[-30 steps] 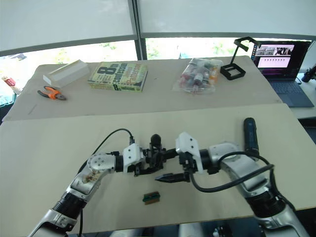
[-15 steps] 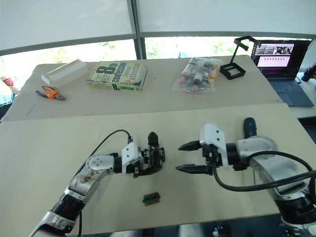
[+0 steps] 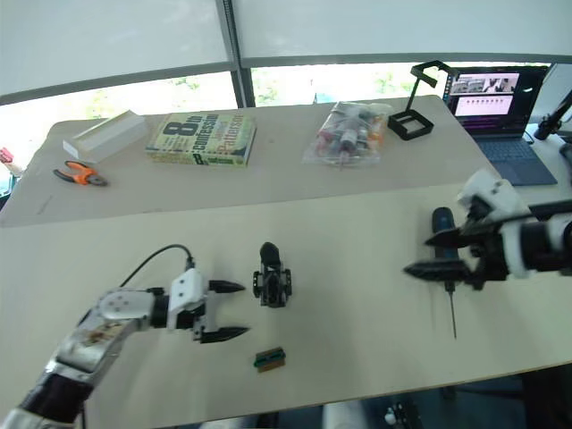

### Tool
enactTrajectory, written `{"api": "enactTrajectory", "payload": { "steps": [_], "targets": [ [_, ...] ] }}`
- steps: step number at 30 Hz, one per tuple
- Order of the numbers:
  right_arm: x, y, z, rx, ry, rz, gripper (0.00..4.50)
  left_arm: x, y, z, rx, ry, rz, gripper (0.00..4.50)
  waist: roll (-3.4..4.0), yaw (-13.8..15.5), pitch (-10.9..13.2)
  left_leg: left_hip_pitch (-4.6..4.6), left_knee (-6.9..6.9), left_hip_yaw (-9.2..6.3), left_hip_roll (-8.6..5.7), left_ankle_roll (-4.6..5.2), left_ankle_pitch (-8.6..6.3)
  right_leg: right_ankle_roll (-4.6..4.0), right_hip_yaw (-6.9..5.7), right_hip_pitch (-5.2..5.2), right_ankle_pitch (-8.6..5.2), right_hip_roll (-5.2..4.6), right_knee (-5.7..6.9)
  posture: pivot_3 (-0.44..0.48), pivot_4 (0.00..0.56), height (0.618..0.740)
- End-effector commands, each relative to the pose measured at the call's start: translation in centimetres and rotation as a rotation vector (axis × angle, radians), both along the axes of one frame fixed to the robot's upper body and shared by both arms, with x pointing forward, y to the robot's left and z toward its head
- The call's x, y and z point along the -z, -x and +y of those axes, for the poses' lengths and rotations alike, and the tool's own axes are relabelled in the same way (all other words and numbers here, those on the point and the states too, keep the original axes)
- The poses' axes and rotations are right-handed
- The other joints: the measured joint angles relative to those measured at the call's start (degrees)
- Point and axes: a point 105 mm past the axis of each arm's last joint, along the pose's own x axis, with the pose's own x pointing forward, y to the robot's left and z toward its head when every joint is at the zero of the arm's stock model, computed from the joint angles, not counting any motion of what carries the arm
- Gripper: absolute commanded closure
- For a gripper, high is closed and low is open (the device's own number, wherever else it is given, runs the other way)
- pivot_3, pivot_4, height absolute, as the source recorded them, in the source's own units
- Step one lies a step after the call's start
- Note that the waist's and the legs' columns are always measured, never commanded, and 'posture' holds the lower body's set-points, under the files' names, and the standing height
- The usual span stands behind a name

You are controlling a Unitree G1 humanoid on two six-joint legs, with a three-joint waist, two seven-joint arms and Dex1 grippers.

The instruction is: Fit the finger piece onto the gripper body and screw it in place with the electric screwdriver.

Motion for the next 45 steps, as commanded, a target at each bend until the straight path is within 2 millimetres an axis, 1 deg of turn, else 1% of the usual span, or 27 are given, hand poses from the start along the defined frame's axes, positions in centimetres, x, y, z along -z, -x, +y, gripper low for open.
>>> {"api": "enactTrajectory", "payload": {
  "steps": [1, 3, 6, 9, 14, 17, 19, 20, 24, 26, 27, 28, 29, 30, 31, 32, 35, 37, 39, 41, 43, 45],
  "targets": [
    [0.8, -1.4, -4.0, 0.286, 0.065, 0.11, 0.05, -4.7, 1.5, 0.0, 0.063, 0.05, 0.001, 0.0, -0.05, 0.1, 0.1, -0.06, 0.03, 0.03, -0.02, 0.03, -0.02, 0.0, -0.02, -0.02, 0.0, 0.03, 0.0, 0.0, 0.15, 0.74],
    [1.3, -2.2, -4.8, 0.366, 0.053, 0.148, 0.05, -6.1, 1.8, -0.2, 0.076, 0.057, 0.011, 0.0, -0.02, 0.5, 0.2, -0.15, 0.03, 0.04, -0.1, 0.08, -0.04, 0.02, -0.09, -0.04, 0.0, 0.02, -0.04, 0.0, 0.15, 0.74],
    [3.4, -3.4, -5.9, 0.554, 0.028, 0.299, 0.05, -8.6, 2.2, -1.0, 0.126, 0.054, -0.002, 0.0, -0.09, 0.1, 0.2, -0.19, 0.09, 0.09, -0.18, 0.1, -0.04, 0.11, 0.01, -0.04, 0.07, 0.0, -0.06, 0.0, 0.15, 0.74],
    [4.9, -4.3, -6.3, 0.642, 0.052, 0.379, 0.05, -10.2, 2.8, -1.8, 0.172, 0.062, -0.015, 0.0, -0.1, -0.1, 0.3, -0.25, 0.07, 0.11, -0.19, 0.09, -0.04, 0.11, 0.06, -0.17, 0.08, -0.02, -0.07, 0.0, 0.15, 0.74],
    [7.0, -4.9, -7.3, 0.66, 0.139, 0.429, 0.05, -12.6, 4.1, -2.6, 0.243, 0.071, -0.025, 0.0, -0.11, -0.5, 0.2, -0.72, 0.1, 0.13, -0.18, 0.05, -0.02, 0.09, -0.11, -0.72, 0.09, 0.08, -0.03, 0.0, 0.15, 0.74],
    [8.2, -5.5, -7.0, 0.636, 0.131, 0.448, 0.05, -13.7, 3.9, -2.8, 0.23, 0.075, -0.06, 0.0, -0.11, -0.9, 0.2, -0.76, 0.12, 0.14, -0.22, 0.03, -0.01, 0.09, -0.14, -0.75, 0.09, 0.07, -0.06, 0.0, 0.15, 0.74],
    [8.8, -5.9, -7.0, 0.627, 0.13, 0.449, 0.05, -14.2, 3.9, -2.8, 0.226, 0.072, -0.075, 0.0, -0.13, -1.2, 0.2, -0.77, 0.2, 0.15, -0.24, 0.01, 0.0, 0.07, -0.11, -0.74, 0.1, 0.05, -0.02, 0.0, 0.15, 0.74],
    [8.9, -6.0, -6.9, 0.622, 0.125, 0.449, 0.27, -14.2, 3.9, -2.9, 0.227, 0.066, -0.08, 0.0, -0.15, -1.3, 0.2, -0.73, 0.23, 0.15, -0.24, -0.02, 0.02, 0.02, -0.12, -0.65, 0.14, 0.07, -0.04, 0.0, 0.15, 0.74],
    [8.8, -5.9, -7.2, 0.521, 0.15, 0.427, 1.56, -14.5, 4.1, -2.9, 0.238, 0.06, -0.08, 0.0, -0.16, -1.5, 0.2, -0.69, 0.31, 0.18, -0.24, -0.12, 0.08, -0.06, -0.05, -0.62, 0.25, 0.11, 0.0, 0.0, 0.15, 0.74],
    [7.5, -6.1, -6.9, 0.427, 0.141, 0.386, 2.26, -14.8, 3.9, -2.9, 0.242, 0.061, -0.091, 0.0, -0.16, -1.5, 0.2, -0.66, 0.3, 0.19, -0.2, -0.2, 0.13, -0.1, -0.05, -0.62, 0.29, 0.14, 0.04, 0.0, 0.15, 0.74],
    [6.5, -6.2, -6.4, 0.339, 0.121, 0.348, 2.51, -15.0, 3.8, -3.0, 0.245, 0.064, -0.102, 0.0, -0.1, -1.5, 0.3, -0.66, 0.27, 0.18, -0.18, -0.25, 0.16, -0.13, -0.06, -0.64, 0.3, 0.17, 0.06, 0.0, 0.15, 0.74],
    [5.8, -6.3, -5.9, 0.275, 0.109, 0.324, 2.58, -15.2, 3.8, -3.0, 0.248, 0.066, -0.109, 0.0, 0.05, -1.5, 0.3, -0.67, 0.27, 0.18, -0.16, -0.27, 0.18, -0.14, -0.06, -0.66, 0.31, 0.19, 0.08, 0.0, 0.15, 0.74],
    [4.8, -6.9, -5.2, 0.085, 0.15, 0.192, 2.58, -15.2, 3.8, -3.1, 0.254, 0.062, -0.111, 0.0, 0.14, -1.5, 0.4, -0.68, 0.27, 0.19, -0.16, -0.27, 0.18, -0.14, -0.06, -0.68, 0.31, 0.19, 0.08, 0.0, 0.15, 0.74],
    [4.2, -7.1, -4.6, -0.049, 0.189, 0.102, 2.58, -15.2, 3.7, -3.1, 0.258, 0.058, -0.112, 0.0, 0.17, -1.5, 0.4, -0.69, 0.26, 0.19, -0.17, -0.27, 0.18, -0.14, -0.05, -0.69, 0.32, 0.18, 0.09, 0.0, 0.15, 0.74],
    [3.8, -7.2, -4.3, -0.143, 0.226, 0.035, 2.58, -15.1, 3.7, -3.1, 0.262, 0.055, -0.11, 0.0, 0.2, -1.6, 0.4, -0.69, 0.25, 0.19, -0.17, -0.27, 0.18, -0.14, -0.05, -0.72, 0.31, 0.18, 0.1, 0.0, 0.15, 0.74],
    [3.8, -6.9, -3.9, -0.232, 0.255, 0.01, 2.58, -15.2, 3.7, -3.1, 0.272, 0.057, -0.107, 0.0, 0.22, -1.7, 0.4, -0.7, 0.24, 0.19, -0.16, -0.27, 0.18, -0.13, -0.05, -0.75, 0.32, 0.19, 0.1, 0.0, 0.15, 0.74],
    [5.0, -6.6, -3.7, -0.331, 0.334, 0.029, 2.58, -15.4, 3.6, -3.3, 0.302, 0.06, -0.104, 0.0, 0.23, -1.7, 0.4, -0.7, 0.25, 0.19, -0.16, -0.29, 0.18, -0.12, -0.08, -0.77, 0.32, 0.21, 0.1, 0.0, 0.15, 0.74],
    [6.1, -6.9, -3.5, -0.393, 0.39, -0.009, 2.58, -15.5, 3.3, -3.4, 0.309, 0.059, -0.101, 0.0, 0.24, -1.4, 0.4, -0.7, 0.31, 0.19, -0.18, -0.3, 0.19, -0.13, -0.09, -0.76, 0.32, 0.18, 0.14, 0.0, 0.15, 0.74],
    [7.2, -7.3, -3.5, -0.412, 0.425, -0.03, 2.58, -15.5, 3.0, -3.4, 0.314, 0.06, -0.099, 0.0, 0.23, -1.4, 0.4, -0.7, 0.36, 0.19, -0.2, -0.31, 0.2, -0.13, -0.09, -0.75, 0.32, 0.16, 0.19, 0.0, 0.15, 0.74],
    [8.2, -6.9, -3.9, -0.428, 0.457, 0.013, 2.58, -15.4, 2.7, -3.5, 0.319, 0.052, -0.111, 0.0, 0.24, -1.4, 0.4, -0.7, 0.41, 0.19, -0.22, -0.3, 0.2, -0.13, -0.06, -0.76, 0.32, 0.15, 0.27, 0.0, 0.15, 0.74],
    [8.2, -6.4, -4.3, -0.433, 0.473, 0.075, 2.58, -15.4, 2.7, -3.5, 0.324, 0.05, -0.116, 0.0, 0.21, -1.4, 0.4, -0.68, 0.45, 0.19, -0.21, -0.31, 0.2, -0.14, -0.06, -0.76, 0.32, 0.15, 0.35, 0.0, 0.15, 0.74],
    [7.6, -6.3, -4.5, -0.406, 0.476, 0.122, 1.56, -15.4, 2.6, -3.4, 0.323, 0.044, -0.119, 0.0, 0.21, -1.3, 0.4, -0.69, 0.5, 0.19, -0.22, -0.31, 0.2, -0.14, -0.06, -0.76, 0.32, 0.14, 0.38, 0.0, 0.15, 0.74]
  ]
}}
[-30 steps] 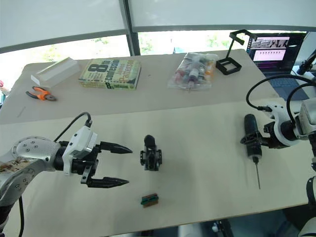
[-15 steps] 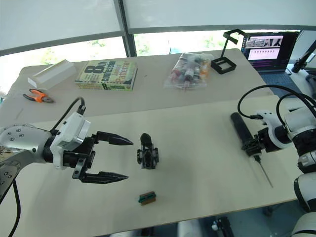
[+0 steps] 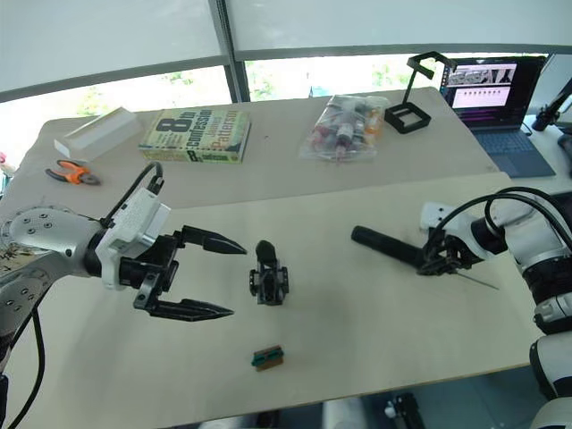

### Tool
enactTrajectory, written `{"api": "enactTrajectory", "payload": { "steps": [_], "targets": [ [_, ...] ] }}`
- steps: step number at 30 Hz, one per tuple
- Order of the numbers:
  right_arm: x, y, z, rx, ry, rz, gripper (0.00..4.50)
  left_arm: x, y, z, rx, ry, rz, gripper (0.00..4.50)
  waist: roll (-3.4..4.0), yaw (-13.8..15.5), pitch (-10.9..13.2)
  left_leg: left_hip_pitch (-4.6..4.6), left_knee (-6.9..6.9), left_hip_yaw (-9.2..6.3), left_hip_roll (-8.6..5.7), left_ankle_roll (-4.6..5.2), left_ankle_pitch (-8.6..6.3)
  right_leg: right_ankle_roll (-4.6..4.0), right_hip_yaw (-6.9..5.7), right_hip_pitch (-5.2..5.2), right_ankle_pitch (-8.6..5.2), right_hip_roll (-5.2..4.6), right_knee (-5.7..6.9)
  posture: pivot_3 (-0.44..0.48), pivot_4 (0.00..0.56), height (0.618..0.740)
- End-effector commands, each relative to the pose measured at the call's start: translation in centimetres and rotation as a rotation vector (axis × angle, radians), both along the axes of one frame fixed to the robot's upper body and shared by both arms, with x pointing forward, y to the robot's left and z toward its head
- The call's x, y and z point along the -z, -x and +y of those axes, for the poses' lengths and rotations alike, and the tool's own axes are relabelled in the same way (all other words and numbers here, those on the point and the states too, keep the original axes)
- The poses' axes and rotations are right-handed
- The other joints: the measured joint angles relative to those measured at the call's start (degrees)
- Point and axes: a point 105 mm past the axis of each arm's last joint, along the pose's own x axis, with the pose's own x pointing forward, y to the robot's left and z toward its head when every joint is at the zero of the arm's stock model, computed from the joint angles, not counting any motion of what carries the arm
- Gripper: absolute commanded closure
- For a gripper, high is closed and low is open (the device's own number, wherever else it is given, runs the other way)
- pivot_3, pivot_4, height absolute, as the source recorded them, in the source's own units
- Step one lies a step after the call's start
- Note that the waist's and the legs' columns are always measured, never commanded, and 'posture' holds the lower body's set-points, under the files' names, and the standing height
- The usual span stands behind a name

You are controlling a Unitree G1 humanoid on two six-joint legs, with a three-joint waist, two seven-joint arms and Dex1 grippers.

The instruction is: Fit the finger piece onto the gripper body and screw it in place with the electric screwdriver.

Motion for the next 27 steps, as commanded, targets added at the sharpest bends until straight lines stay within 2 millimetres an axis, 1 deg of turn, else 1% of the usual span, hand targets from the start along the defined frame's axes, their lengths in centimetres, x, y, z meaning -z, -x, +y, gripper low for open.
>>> {"api": "enactTrajectory", "payload": {
  "steps": [1, 2, 4, 6, 8, 12, 16, 19, 21, 23, 24, 26, 27],
  "targets": [
    [-1.4, 0.1, -1.1, 0.066, 0.045, 0.039, 1.25, -0.6, -0.1, 0.1, 0.014, -0.006, -0.054, 0.0, 0.0, 0.0, 0.0, 0.0, 0.0, 0.0, 0.0, 0.0, 0.0, 0.0, 0.0, 0.0, 0.0, 0.0, 0.0, 0.0, 0.15, 0.74],
    [-1.7, -0.2, -1.1, 0.07, 0.052, 0.029, 0.86, -0.5, -0.1, 0.1, 0.013, -0.008, -0.056, 0.0, 0.0, 0.0, 0.0, -0.03, 0.04, 0.0, 0.0, 0.0, 0.0, 0.0, 0.0, 0.0, 0.0, -0.01, 0.01, 0.0, 0.15, 0.74],
    [-2.2, -0.7, -0.8, 0.082, 0.056, 0.021, 0.26, -0.4, -0.1, 0.1, 0.014, -0.01, -0.058, 0.0, 0.0, -0.1, 0.0, -0.03, 0.05, 0.01, 0.0, 0.0, 0.0, 0.0, 0.04, -0.01, 0.0, 0.0, 0.03, 0.0, 0.15, 0.74],
    [-2.3, -0.8, -0.7, 0.123, 0.057, 0.06, 0.26, -0.4, 0.0, 0.0, 0.015, -0.01, -0.06, 0.0, 0.0, -0.2, 0.0, -0.02, 0.04, 0.01, 0.02, 0.0, 0.0, -0.01, 0.04, -0.01, 0.0, 0.01, 0.04, 0.0, 0.15, 0.74],
    [-1.9, -0.5, -0.4, 0.152, 0.056, 0.122, 0.26, -0.4, 0.1, 0.0, 0.015, -0.01, -0.063, 0.0, 0.0, -0.2, 0.0, -0.02, 0.03, 0.01, 0.05, 0.0, 0.0, -0.01, 0.05, -0.02, -0.01, 0.0, 0.06, 0.0, 0.15, 0.74],
    [-0.5, -0.2, 0.2, 0.18, 0.07, 0.195, 0.26, -0.4, -0.1, 0.1, 0.006, -0.014, -0.069, 0.0, 0.0, -0.1, 0.0, -0.04, 0.05, 0.0, 0.03, 0.0, 0.0, -0.01, 0.05, -0.03, -0.01, -0.02, 0.12, 0.0, 0.15, 0.74],
    [1.2, 0.3, 0.0, 0.179, 0.113, 0.239, 0.26, -0.4, 0.0, 0.2, 0.001, -0.02, -0.073, 0.0, -0.15, 0.0, -0.1, -0.05, 0.12, -0.02, 0.02, 0.0, 0.0, -0.01, 0.02, -0.01, -0.01, -0.02, 0.14, 0.0, 0.15, 0.74],
    [1.8, 0.2, 0.3, 0.186, 0.105, 0.243, 1.08, -0.3, 0.1, 0.3, -0.008, -0.02, -0.075, 0.0, -0.34, 0.0, -0.2, -0.02, 0.11, -0.04, 0.02, 0.0, 0.0, -0.01, 0.0, 0.0, -0.01, 0.0, 0.15, 0.0, 0.15, 0.74],
    [1.8, 0.2, 0.3, 0.182, 0.102, 0.247, 1.74, -0.1, 0.1, 0.4, -0.011, -0.023, -0.074, 0.0, -0.56, -0.1, -0.3, 0.01, 0.11, -0.04, 0.04, -0.01, -0.01, -0.01, 0.0, 0.01, -0.01, 0.02, 0.17, 0.0, 0.15, 0.74],
    [1.7, 0.3, 0.4, 0.166, 0.097, 0.244, 2.47, 0.1, 0.2, 0.5, -0.012, -0.027, -0.071, 0.0, -0.6, -0.1, -0.4, 0.07, 0.13, -0.04, 0.04, -0.01, -0.01, -0.01, 0.0, 0.1, -0.01, 0.02, 0.19, 0.0, 0.15, 0.74],
    [1.5, 0.2, 0.4, 0.158, 0.09, 0.236, 2.62, 0.2, 0.2, 0.5, -0.012, -0.028, -0.07, 0.0, -0.6, -0.1, -0.4, 0.1, 0.14, -0.03, 0.02, -0.01, -0.01, -0.01, 0.02, 0.13, -0.01, 0.01, 0.17, 0.0, 0.15, 0.74],
    [1.0, 0.1, 0.6, 0.126, 0.059, 0.207, 2.62, 0.4, 0.2, 0.6, -0.014, -0.03, -0.068, 0.0, -0.6, -0.1, -0.4, 0.1, 0.16, -0.03, 0.01, -0.01, -0.01, -0.01, 0.02, 0.14, -0.01, 0.01, 0.16, 0.0, 0.15, 0.74],
    [0.6, -0.1, 0.9, 0.079, 0.03, 0.174, 2.62, 0.5, 0.2, 0.6, -0.015, -0.031, -0.067, 0.0, -0.6, -0.1, -0.4, 0.1, 0.15, -0.03, 0.01, -0.01, -0.01, -0.01, 0.02, 0.14, -0.01, 0.01, 0.17, 0.0, 0.15, 0.74]
  ]
}}
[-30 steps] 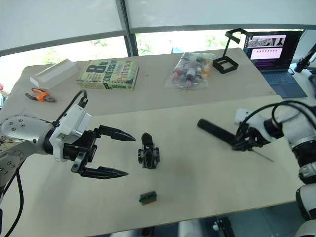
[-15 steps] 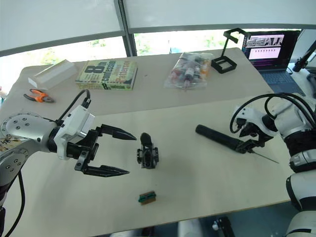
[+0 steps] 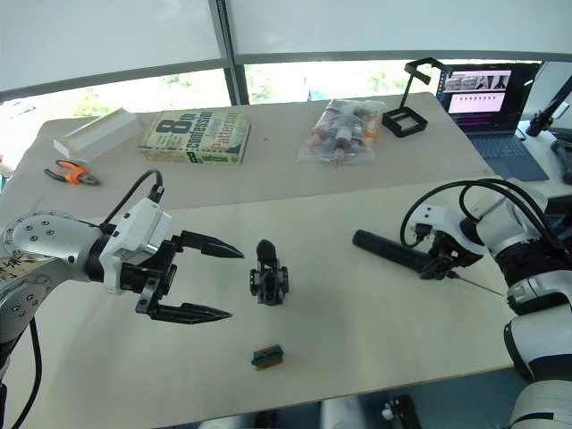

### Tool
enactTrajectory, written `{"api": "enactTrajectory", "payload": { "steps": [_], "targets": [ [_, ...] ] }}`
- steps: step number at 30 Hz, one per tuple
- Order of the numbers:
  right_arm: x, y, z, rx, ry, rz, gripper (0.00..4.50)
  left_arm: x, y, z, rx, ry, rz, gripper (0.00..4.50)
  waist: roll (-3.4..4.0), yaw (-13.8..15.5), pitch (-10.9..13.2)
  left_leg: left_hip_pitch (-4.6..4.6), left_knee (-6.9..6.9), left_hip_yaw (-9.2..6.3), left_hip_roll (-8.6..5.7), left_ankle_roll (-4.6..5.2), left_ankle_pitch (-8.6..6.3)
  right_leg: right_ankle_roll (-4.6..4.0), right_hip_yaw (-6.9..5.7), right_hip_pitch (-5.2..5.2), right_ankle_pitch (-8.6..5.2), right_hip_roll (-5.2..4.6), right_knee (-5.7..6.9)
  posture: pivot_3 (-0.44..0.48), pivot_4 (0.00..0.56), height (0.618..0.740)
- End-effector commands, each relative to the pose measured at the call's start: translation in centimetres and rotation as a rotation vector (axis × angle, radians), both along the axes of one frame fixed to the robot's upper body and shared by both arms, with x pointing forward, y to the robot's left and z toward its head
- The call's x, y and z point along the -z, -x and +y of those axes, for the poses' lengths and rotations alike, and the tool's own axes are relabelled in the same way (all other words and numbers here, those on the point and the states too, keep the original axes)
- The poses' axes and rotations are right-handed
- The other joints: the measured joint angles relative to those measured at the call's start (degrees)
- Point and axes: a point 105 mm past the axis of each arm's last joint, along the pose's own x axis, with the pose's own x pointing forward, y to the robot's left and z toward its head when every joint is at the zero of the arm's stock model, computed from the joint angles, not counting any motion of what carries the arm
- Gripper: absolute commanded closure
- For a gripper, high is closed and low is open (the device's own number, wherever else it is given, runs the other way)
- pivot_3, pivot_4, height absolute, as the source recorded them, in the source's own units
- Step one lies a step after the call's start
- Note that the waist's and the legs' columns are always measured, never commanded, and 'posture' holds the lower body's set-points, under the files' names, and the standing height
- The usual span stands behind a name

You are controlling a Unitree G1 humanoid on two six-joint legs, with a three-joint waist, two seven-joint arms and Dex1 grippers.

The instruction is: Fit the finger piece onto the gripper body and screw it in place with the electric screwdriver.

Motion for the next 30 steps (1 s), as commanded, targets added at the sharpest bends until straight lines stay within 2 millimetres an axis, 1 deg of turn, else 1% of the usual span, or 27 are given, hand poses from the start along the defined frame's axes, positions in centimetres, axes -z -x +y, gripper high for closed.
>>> {"api": "enactTrajectory", "payload": {
  "steps": [1, 4, 6, 7, 9, 10, 11, 12, 13, 14, 15, 17, 19, 20, 22, 25, 27, 30],
  "targets": [
    [-0.5, 0.4, 0.8, -0.135, -0.107, -0.037, 2.62, -0.5, 0.4, 0.1, 0.011, -0.004, -0.052, 0.0, 0.0, 0.0, 0.0, 0.0, -0.01, 0.0, 0.0, 0.0, 0.0, 0.0, 0.0, 0.0, 0.0, 0.0, 0.0, 0.0, 0.15, 0.74],
    [-2.6, 0.8, 1.3, -0.267, -0.227, -0.159, 2.62, -0.7, 0.7, 0.0, 0.012, 0.044, -0.037, 0.0, 0.09, -0.1, 0.1, 0.01, -0.09, 0.0, 0.01, 0.0, 0.0, 0.0, 0.0, -0.06, 0.0, -0.01, 0.08, 0.0, 0.15, 0.74],
    [-4.0, 1.3, 2.2, -0.338, -0.33, -0.225, 2.62, -0.4, 1.0, 0.3, 0.012, 0.035, -0.03, 0.0, 0.28, -0.2, 0.2, -0.02, -0.09, 0.01, 0.01, 0.0, 0.0, 0.0, 0.01, -0.15, 0.0, -0.05, 0.23, 0.0, 0.15, 0.74],
    [-5.2, 1.6, 3.0, -0.36, -0.41, -0.266, 2.62, -0.5, 1.1, 0.6, 0.01, 0.029, -0.021, 0.0, 0.41, -0.2, 0.3, -0.04, -0.09, 0.02, 0.02, -0.01, 0.0, 0.0, 0.02, -0.18, 0.0, -0.1, 0.23, 0.0, 0.15, 0.74],
    [-6.8, 1.9, 4.0, -0.377, -0.521, -0.306, 2.62, -0.8, 1.1, 1.0, 0.0, 0.035, -0.011, 0.0, 0.52, -0.3, 0.3, -0.06, -0.08, 0.04, 0.02, 0.0, 0.0, 0.0, 0.06, -0.22, 0.0, -0.15, 0.22, 0.0, 0.15, 0.74],
    [-7.2, 2.0, 4.3, -0.379, -0.557, -0.314, 2.62, -0.9, 1.1, 1.2, -0.007, 0.042, -0.008, 0.0, 0.53, -0.3, 0.3, -0.07, -0.07, 0.07, 0.03, 0.0, 0.0, -0.01, 0.07, -0.25, -0.01, -0.16, 0.22, 0.0, 0.15, 0.74],
    [-8.0, 2.2, 5.1, -0.402, -0.612, -0.337, 2.62, -1.3, 0.8, 1.5, -0.042, 0.078, 0.005, 0.0, 0.53, -0.3, 0.3, -0.05, -0.07, 0.08, 0.05, -0.01, 0.0, -0.02, 0.1, -0.26, -0.01, -0.15, 0.2, 0.0, 0.15, 0.74],
    [-9.1, 2.5, 6.2, -0.422, -0.691, -0.363, 2.62, -1.5, 0.6, 1.9, -0.083, 0.108, 0.028, 0.0, 0.53, -0.3, 0.3, -0.04, -0.07, 0.08, 0.05, -0.01, 0.0, -0.03, 0.1, -0.26, -0.02, -0.15, 0.21, 0.0, 0.15, 0.74],
    [-10.3, 2.8, 7.4, -0.437, -0.769, -0.381, 2.62, -1.4, 0.6, 2.3, -0.108, 0.115, 0.043, 0.0, 0.53, -0.2, 0.3, -0.04, -0.09, 0.07, 0.07, -0.02, 0.0, -0.03, 0.1, -0.27, -0.02, -0.13, 0.22, 0.0, 0.15, 0.74],
    [-11.0, 3.2, 8.2, -0.445, -0.82, -0.389, 2.62, -1.4, 0.7, 2.6, -0.124, 0.117, 0.054, 0.0, 0.53, -0.3, 0.3, -0.03, -0.09, 0.07, 0.1, -0.02, 0.0, -0.03, 0.11, -0.27, -0.02, -0.12, 0.23, 0.0, 0.15, 0.74],
    [-12.1, 4.1, 9.6, -0.487, -0.887, -0.386, 2.62, -0.8, 1.1, 3.0, -0.121, 0.078, 0.05, 0.0, 0.53, -0.2, 0.3, -0.03, -0.12, 0.07, 0.11, -0.02, 0.0, -0.03, 0.11, -0.28, -0.02, -0.08, 0.23, 0.0, 0.15, 0.74],
    [-13.2, 5.8, 11.3, -0.555, -0.972, -0.369, 2.62, 0.0, 1.6, 3.6, -0.116, 0.03, 0.04, 0.0, 0.55, 0.0, 0.3, -0.06, -0.19, 0.07, 0.14, -0.02, 0.0, -0.03, 0.1, -0.35, -0.02, -0.07, 0.29, 0.0, 0.15, 0.74],
    [-14.8, 7.7, 13.6, -0.59, -1.135, -0.318, 2.62, -0.4, 0.0, 4.4, -0.231, 0.111, -0.058, 0.0, 0.54, 0.3, 0.3, -0.21, -0.22, 0.05, 0.11, -0.01, 0.0, -0.03, 0.04, -0.45, -0.02, -0.03, 0.28, 0.0, 0.15, 0.74],
    [-15.3, 8.6, 14.4, -0.609, -1.196, -0.282, 2.62, -0.3, -0.3, 4.7, -0.267, 0.13, -0.069, 0.0, 0.54, 0.5, 0.3, -0.23, -0.18, 0.05, 0.08, -0.01, 0.0, -0.03, 0.03, -0.46, -0.02, -0.04, 0.28, 0.0, 0.15, 0.74],
    [-15.8, 9.4, 15.1, -0.618, -1.246, -0.247, 2.62, -0.2, -0.4, 5.1, -0.289, 0.136, -0.068, 0.0, 0.5, 1.0, 0.3, -0.37, -0.02, 0.03, 0.05, 0.0, 0.0, -0.03, -0.01, -0.49, -0.01, -0.05, 0.25, 0.0, 0.15, 0.74],
    [-16.4, 10.4, 16.5, -0.645, -1.323, -0.196, 2.62, 0.4, 0.7, 5.4, -0.27, 0.08, -0.056, 0.0, 0.48, 1.5, 0.3, -0.36, 0.06, 0.02, -0.01, 0.03, -0.01, -0.02, -0.03, -0.46, -0.01, -0.06, 0.25, 0.0, 0.15, 0.74],
    [-16.8, 10.5, 17.2, -0.634, -1.369, -0.179, 2.62, 0.6, 1.3, 5.5, -0.268, 0.059, -0.046, 0.0, 0.45, 1.5, 0.3, -0.36, 0.08, 0.03, -0.04, 0.04, -0.02, -0.02, -0.02, -0.45, -0.01, -0.05, 0.25, 0.0, 0.15, 0.74],
    [-16.8, 10.0, 17.5, -0.588, -1.397, -0.19, 2.62, 0.6, 1.6, 5.6, -0.282, 0.052, -0.049, 0.0, 0.45, 1.5, 0.3, -0.33, 0.08, 0.03, -0.02, 0.04, -0.02, -0.03, -0.02, -0.47, -0.01, -0.04, 0.26, 0.0, 0.15, 0.74]
  ]
}}
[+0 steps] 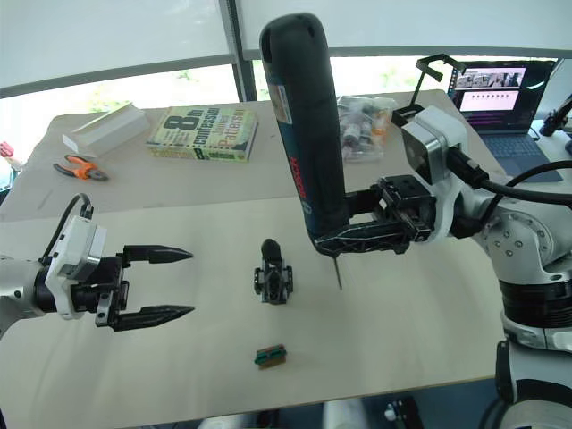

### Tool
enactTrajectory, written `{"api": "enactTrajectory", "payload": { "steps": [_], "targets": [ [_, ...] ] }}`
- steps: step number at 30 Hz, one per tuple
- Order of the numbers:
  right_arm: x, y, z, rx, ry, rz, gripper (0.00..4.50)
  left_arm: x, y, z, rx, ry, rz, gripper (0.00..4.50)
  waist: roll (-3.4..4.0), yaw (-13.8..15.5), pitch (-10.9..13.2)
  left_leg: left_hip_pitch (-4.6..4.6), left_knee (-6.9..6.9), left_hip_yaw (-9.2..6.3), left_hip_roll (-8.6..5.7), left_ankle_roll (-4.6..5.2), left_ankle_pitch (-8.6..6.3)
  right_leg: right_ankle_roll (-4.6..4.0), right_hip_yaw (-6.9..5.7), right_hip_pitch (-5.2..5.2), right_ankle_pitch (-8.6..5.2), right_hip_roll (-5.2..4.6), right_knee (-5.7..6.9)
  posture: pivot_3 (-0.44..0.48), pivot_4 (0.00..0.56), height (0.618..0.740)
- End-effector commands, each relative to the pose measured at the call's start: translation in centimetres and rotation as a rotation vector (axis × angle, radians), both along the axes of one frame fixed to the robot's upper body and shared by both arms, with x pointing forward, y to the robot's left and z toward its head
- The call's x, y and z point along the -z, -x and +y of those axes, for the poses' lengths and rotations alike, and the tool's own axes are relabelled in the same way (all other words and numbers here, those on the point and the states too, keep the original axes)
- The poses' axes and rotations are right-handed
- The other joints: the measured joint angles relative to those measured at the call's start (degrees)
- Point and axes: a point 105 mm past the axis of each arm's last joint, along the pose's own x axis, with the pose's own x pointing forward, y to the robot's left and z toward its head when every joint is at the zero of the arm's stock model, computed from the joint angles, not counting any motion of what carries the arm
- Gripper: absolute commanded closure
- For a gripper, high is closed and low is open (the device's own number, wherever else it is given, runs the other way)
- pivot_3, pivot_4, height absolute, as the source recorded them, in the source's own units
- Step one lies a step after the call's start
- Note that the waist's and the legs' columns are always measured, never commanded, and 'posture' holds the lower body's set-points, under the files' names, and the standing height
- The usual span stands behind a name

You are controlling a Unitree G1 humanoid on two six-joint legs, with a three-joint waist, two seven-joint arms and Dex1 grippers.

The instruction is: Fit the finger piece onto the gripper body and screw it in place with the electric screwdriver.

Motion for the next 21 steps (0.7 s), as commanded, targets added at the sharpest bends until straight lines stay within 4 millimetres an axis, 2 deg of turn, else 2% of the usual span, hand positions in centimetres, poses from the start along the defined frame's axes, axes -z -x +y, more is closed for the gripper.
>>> {"api": "enactTrajectory", "payload": {
  "steps": [1, 4, 7, 8, 10, 12, 13, 15, 17, 18, 19, 21],
  "targets": [
    [-1.6, 0.2, -0.2, 0.036, -0.057, -0.057, 2.62, -0.8, 0.6, -0.2, 0.007, -0.022, -0.047, 0.0, 0.0, 0.0, 0.0, 0.0, 0.0, 0.0, 0.0, 0.0, 0.0, 0.0, 0.0, 0.0, 0.0, 0.0, 0.01, 0.0, 0.15, 0.74],
    [-1.0, -0.7, -0.3, 0.101, -0.063, -0.079, 2.62, -0.8, 0.8, -0.2, 0.003, -0.024, -0.044, 0.0, 0.0, 0.0, 0.0, 0.02, 0.0, 0.01, 0.0, 0.0, 0.0, 0.0, -0.01, -0.01, 0.0, 0.01, 0.02, 0.0, 0.15, 0.74],
    [-0.6, -0.5, 0.4, 0.103, -0.051, -0.098, 2.62, -0.9, 0.5, -0.3, -0.001, -0.019, -0.05, 0.0, 0.04, -0.4, 0.1, -0.02, -0.01, -0.04, -0.02, 0.0, 0.0, 0.0, -0.05, 0.04, 0.0, -0.05, 0.03, 0.0, 0.15, 0.74],
    [-0.4, -0.3, 0.6, 0.093, -0.047, -0.099, 2.62, -1.0, 0.4, -0.4, -0.002, -0.017, -0.052, 0.0, 0.06, -1.1, 0.1, -0.61, 0.01, -0.7, 0.07, 0.03, 0.03, 0.0, -0.35, 0.62, -0.01, -0.95, 0.11, 0.0, 0.15, 0.74],
    [-0.3, -0.1, 0.6, 0.083, -0.045, -0.091, 2.62, -1.1, 0.2, -0.5, -0.002, -0.012, -0.053, 0.0, 0.32, -1.6, 0.1, -1.03, 0.01, -1.61, -0.06, 0.18, 0.25, 0.06, -1.93, 1.16, -0.08, -2.05, -0.01, 0.0, 0.15, 0.74],
    [-0.3, 0.2, 0.4, 0.069, -0.044, -0.065, 2.62, -1.0, 0.1, -0.6, 0.005, -0.012, -0.047, 0.0, 0.43, -1.7, 0.1, -1.11, 0.41, -3.57, -1.21, 0.11, 0.57, 0.28, -2.88, 1.25, -0.25, -2.17, 0.16, 0.0, 0.15, 0.74],
    [-0.3, 0.5, 0.3, 0.058, -0.044, -0.054, 2.62, -0.9, 0.2, -0.6, 0.011, -0.015, -0.045, 0.0, 0.44, -1.7, 0.1, -1.11, 0.41, -4.72, -2.12, 0.06, 0.91, 0.69, -2.85, 1.36, -0.53, -2.23, 0.21, 0.0, 0.15, 0.74],
    [-0.4, 1.0, -0.1, 0.03, -0.045, -0.031, 2.62, -0.5, 0.2, -0.7, 0.023, -0.025, -0.042, 0.0, 0.36, -1.4, 0.1, -1.16, 0.4, -6.31, -3.08, -0.1, 1.27, 1.16, -2.68, 1.56, -0.95, -2.76, 0.75, 0.0, 0.15, 0.74],
    [-0.5, 2.1, -0.7, -0.032, -0.022, 0.011, 2.62, 0.3, 0.6, -0.8, 0.055, -0.059, -0.043, 0.0, 0.42, -1.0, 0.1, -1.67, 0.46, -7.77, -3.99, -0.16, 1.55, 1.74, -2.58, 1.9, -2.12, -4.53, 1.41, 0.0, 0.15, 0.74],
    [-0.4, 2.7, -1.0, -0.066, 0.0, 0.037, 2.62, 0.9, 0.8, -0.9, 0.08, -0.081, -0.043, 0.0, 0.49, -0.1, 0.1, -2.08, 0.44, -8.07, -4.23, -0.13, 1.85, 1.86, -2.77, 1.82, -2.42, -5.09, 1.66, 0.0, 0.15, 0.74],
    [-0.4, 3.2, -1.3, -0.102, 0.02, 0.053, 2.62, 1.4, 1.1, -1.0, 0.104, -0.1, -0.041, 0.0, 0.52, 0.6, 0.1, -2.18, 0.47, -7.85, -4.41, -0.23, 2.0, 1.69, -1.99, 1.01, -2.46, -4.47, 1.89, 0.0, 0.15, 0.74],
    [-0.3, 3.8, -1.5, -0.148, 0.049, 0.075, 2.62, 2.0, 1.4, -1.2, 0.135, -0.11, -0.036, 0.0, 0.52, 1.2, 0.1, -2.12, 0.44, -7.67, -4.41, -0.29, 2.08, 1.71, -1.35, 1.06, -2.46, -3.9, 1.85, 0.0, 0.15, 0.74]
  ]
}}
